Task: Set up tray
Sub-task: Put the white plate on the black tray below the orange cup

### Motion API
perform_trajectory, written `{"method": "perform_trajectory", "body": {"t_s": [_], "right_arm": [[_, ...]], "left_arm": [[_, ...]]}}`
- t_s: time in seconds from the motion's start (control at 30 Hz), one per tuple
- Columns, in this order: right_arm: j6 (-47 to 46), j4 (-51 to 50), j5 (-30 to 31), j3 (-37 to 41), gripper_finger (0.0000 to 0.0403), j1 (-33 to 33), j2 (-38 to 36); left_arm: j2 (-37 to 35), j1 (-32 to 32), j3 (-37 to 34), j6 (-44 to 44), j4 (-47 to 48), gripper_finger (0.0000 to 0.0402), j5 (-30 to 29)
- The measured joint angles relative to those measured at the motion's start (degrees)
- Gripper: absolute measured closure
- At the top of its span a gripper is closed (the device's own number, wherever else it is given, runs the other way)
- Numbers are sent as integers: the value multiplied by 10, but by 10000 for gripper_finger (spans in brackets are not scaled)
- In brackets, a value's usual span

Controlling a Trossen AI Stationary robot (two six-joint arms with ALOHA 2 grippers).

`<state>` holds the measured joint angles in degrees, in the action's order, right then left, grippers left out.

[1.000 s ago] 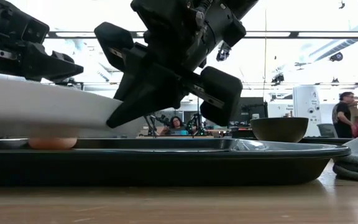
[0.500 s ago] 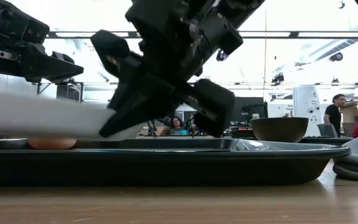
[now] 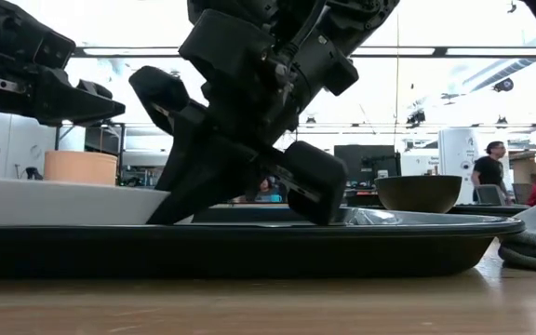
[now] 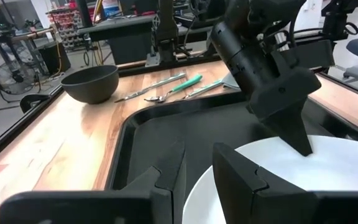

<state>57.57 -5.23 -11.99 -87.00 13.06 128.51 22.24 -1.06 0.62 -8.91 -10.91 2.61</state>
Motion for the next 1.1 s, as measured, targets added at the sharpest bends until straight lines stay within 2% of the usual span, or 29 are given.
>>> {"method": "perform_trajectory", "body": {"t_s": [0.27,0.7,1.1], "right_arm": [[-1,-1,0,0,387,0,0],[-39,-7,15,-9,314,2,-7],[-53,-52,16,-9,306,7,-29]], "left_arm": [[0,0,0,0,0,340,0],[0,0,0,0,0,340,0],[0,0,0,0,0,340,0]]}}
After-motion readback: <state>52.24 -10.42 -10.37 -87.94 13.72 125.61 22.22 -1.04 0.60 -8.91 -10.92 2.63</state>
